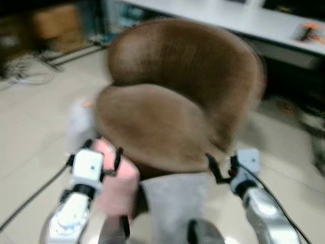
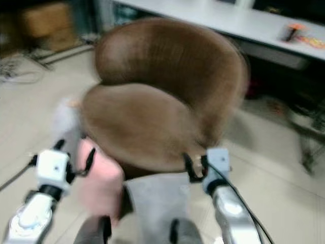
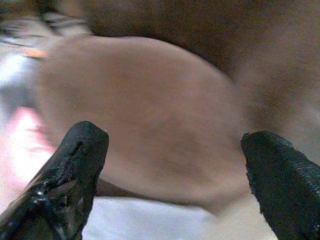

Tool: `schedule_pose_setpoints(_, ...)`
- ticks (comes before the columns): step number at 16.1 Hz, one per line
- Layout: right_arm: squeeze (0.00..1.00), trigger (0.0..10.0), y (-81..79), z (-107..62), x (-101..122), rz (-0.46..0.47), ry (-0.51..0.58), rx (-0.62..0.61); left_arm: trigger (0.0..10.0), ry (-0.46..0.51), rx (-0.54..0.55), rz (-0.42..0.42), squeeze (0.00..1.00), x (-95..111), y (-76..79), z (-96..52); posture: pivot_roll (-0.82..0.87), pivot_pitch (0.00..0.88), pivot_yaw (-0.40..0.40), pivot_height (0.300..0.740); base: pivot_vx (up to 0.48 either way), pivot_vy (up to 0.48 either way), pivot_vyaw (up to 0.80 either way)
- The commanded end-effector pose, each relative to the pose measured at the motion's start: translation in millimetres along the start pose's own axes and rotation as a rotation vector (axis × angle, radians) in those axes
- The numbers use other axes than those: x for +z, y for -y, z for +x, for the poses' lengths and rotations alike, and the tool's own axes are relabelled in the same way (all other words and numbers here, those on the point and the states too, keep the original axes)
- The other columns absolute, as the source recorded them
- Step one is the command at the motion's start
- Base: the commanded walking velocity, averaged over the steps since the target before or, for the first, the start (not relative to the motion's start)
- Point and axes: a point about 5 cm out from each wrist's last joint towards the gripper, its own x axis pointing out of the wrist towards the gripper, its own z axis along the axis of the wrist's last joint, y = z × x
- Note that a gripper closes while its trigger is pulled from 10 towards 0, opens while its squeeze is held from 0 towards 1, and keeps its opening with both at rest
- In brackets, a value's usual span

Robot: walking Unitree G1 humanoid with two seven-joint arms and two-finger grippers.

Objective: Move the pillow to the sofa from floor

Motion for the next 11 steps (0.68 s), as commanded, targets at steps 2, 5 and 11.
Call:
schedule_pose_setpoints(2, 0.0, 10.0, -1.0, 1.8, 0.9, -0.061, -0.008, 0.043, 10.0, 0.006, 0.004, 0.002, 0.0, 0.3, -0.2, 1.3, 0.03, 0.0, -0.067, 0.615, 0.0, 0.0, 0.0)
schedule_pose_setpoints(5, 0.0, 10.0, 7.0, 4.3, 1.7, -0.052, -0.007, 0.017, 10.0, -0.002, 0.006, 0.017, 0.0, -0.8, 0.6, 4.0, 0.03, 0.0, -0.068, 0.595, 0.0, 0.0, 0.0)
schedule_pose_setpoints(11, 0.0, 10.0, 3.9, 9.3, 2.3, -0.071, -0.007, 0.038, 10.0, -0.012, 0.014, 0.031, 0.0, -2.6, -1.2, 3.9, 0.04, 0.0, -0.072, 0.555, 0.0, 0.0, 0.0)
